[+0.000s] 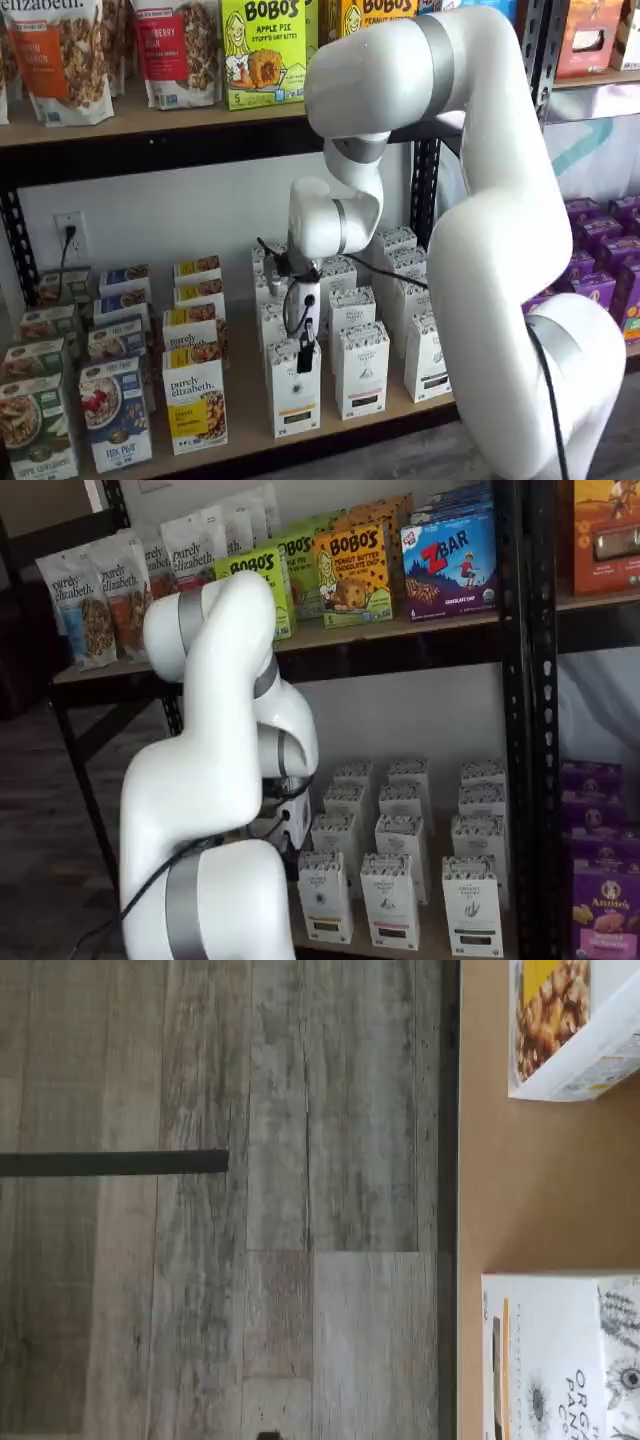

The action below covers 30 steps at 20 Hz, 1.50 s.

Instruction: Pick up the white box with a yellow strip in the middle, on the bottom shelf, the fourth box from the left

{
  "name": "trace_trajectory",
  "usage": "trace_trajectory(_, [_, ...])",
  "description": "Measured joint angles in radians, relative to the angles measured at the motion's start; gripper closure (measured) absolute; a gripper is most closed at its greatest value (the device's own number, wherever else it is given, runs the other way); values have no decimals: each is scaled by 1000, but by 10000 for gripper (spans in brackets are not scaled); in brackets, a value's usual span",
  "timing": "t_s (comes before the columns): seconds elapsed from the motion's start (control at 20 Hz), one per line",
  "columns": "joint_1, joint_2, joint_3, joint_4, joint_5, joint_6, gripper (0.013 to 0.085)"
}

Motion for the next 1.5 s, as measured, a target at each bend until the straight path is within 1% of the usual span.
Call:
trace_trajectory(0.1, [-8,14,-36,-29,52,21,130])
trace_trajectory(0.2, [-22,39,-80,-41,87,20,130])
trace_trajectory(0.6, [-46,107,-173,-29,101,-12,130])
trace_trajectory(0.9, [-55,179,-269,-52,129,1,130])
trace_trajectory(1.15, [-65,235,-343,-61,138,0,130])
trace_trajectory(1.5, [-73,296,-422,-88,164,16,130])
